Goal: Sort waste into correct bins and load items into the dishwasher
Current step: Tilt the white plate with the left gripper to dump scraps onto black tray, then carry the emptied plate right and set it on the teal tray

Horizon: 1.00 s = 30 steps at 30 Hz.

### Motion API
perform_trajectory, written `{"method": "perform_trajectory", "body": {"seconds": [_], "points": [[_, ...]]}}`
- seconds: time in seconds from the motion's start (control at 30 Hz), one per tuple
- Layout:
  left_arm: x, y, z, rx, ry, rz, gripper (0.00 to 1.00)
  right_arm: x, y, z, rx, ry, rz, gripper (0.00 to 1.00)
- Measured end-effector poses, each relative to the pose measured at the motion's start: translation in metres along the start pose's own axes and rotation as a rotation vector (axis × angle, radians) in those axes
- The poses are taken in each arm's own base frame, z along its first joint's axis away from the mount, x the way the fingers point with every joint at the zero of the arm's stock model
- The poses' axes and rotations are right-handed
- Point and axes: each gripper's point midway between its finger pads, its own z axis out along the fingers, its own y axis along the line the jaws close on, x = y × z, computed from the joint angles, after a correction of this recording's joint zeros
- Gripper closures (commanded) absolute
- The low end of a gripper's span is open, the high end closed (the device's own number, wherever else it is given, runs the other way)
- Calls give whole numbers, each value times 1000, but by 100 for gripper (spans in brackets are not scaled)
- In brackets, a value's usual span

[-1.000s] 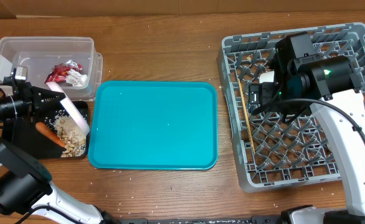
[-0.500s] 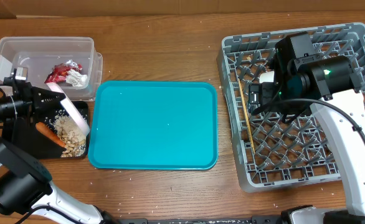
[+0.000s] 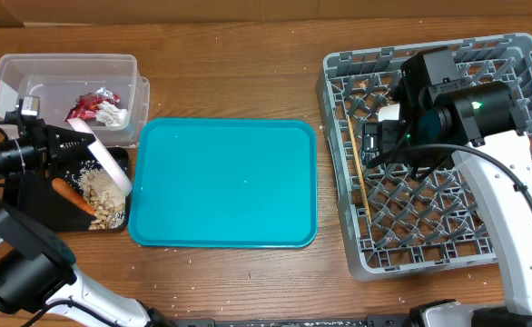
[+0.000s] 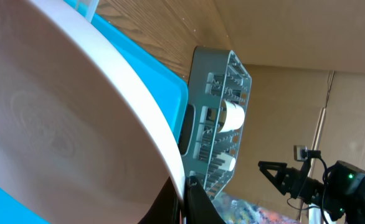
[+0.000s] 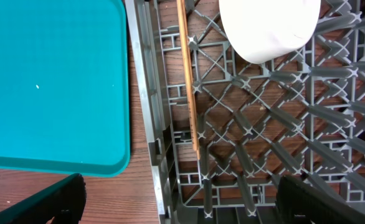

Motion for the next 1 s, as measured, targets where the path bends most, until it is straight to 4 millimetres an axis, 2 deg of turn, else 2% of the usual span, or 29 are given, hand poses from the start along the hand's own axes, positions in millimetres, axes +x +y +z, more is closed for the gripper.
{"method": "perform_trajectory", "body": {"seconds": [0.13, 0.27, 0.4, 0.5, 0.63, 0.77, 0.87, 1.0], "points": [[7, -15, 6, -9, 16, 49, 96, 0, 0, 0, 0, 0, 0, 0], [26, -51, 19, -21, 50, 160, 96, 0, 0, 0, 0, 0, 0, 0], [50, -83, 38, -29, 110, 276, 96, 0, 0, 0, 0, 0, 0, 0], [63, -93, 57, -44, 172, 330, 96, 0, 0, 0, 0, -2, 1, 0], [73, -98, 92, -111, 248, 416, 96, -1, 0, 0, -1, -5, 3, 0], [93, -107, 139, -188, 334, 518, 96, -1, 0, 0, 0, -5, 3, 0], [115, -109, 178, -314, 387, 572, 96, -1, 0, 0, -1, -5, 3, 0], [138, -99, 217, -523, 397, 595, 96, -1, 0, 0, 2, -5, 3, 0]]}}
